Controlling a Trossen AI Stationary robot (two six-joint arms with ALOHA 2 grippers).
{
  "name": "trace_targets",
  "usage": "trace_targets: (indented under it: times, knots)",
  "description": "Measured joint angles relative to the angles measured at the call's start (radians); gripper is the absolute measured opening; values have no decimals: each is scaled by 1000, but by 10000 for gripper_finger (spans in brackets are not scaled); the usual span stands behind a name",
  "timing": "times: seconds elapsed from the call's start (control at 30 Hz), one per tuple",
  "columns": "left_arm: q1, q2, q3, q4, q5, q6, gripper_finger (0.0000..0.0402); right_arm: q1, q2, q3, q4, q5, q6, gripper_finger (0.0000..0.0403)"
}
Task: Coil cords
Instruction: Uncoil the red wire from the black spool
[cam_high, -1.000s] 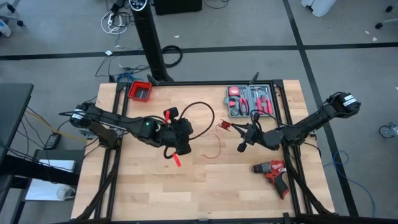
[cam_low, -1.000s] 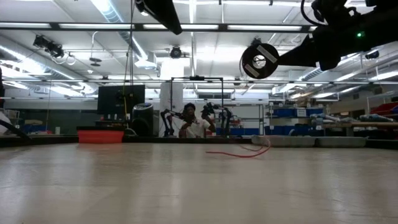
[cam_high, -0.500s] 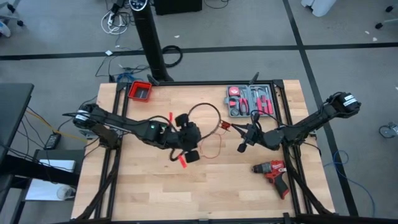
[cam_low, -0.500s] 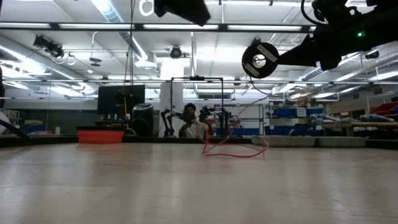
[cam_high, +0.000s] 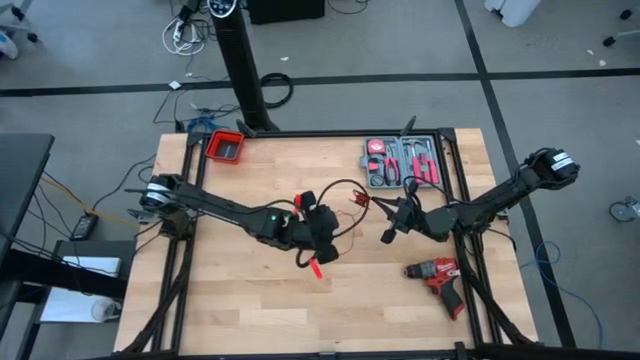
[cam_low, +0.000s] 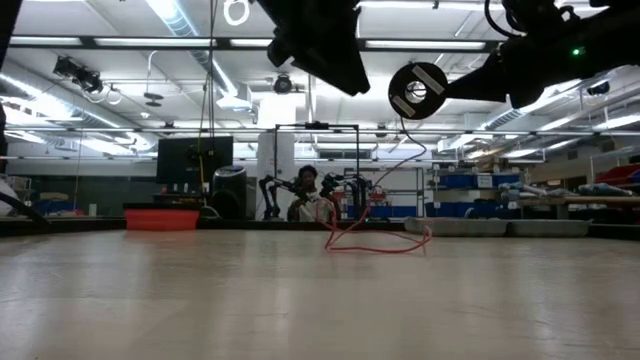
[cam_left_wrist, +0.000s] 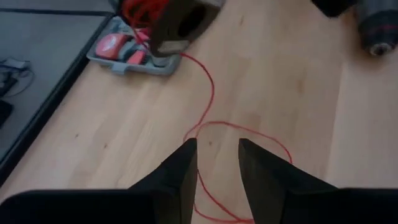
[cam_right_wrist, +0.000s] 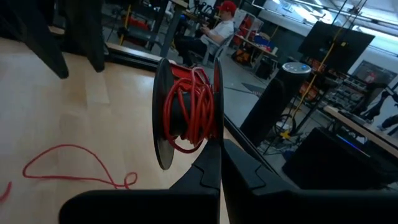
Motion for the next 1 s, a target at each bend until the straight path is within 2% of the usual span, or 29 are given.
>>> trace_targets:
  times: [0.17,0.37,0.7,0.8,1.0]
  knots:
    - [8,20,1,104,-1,21,121,5,0,0,57,-1,-23,0]
    - [15,55,-1,147,-32,0,123,45,-5,0,117,-23,-74,0]
    - [7,54,-1,215,-44,159,127,113,-54,1,74,-37,-186,0]
    - [15,54,-1,218,-6,161,127,114,-59,1,54,-113,-181,0]
    - [19,54,-1,228,18,162,127,120,-59,1,24,-178,-138,0]
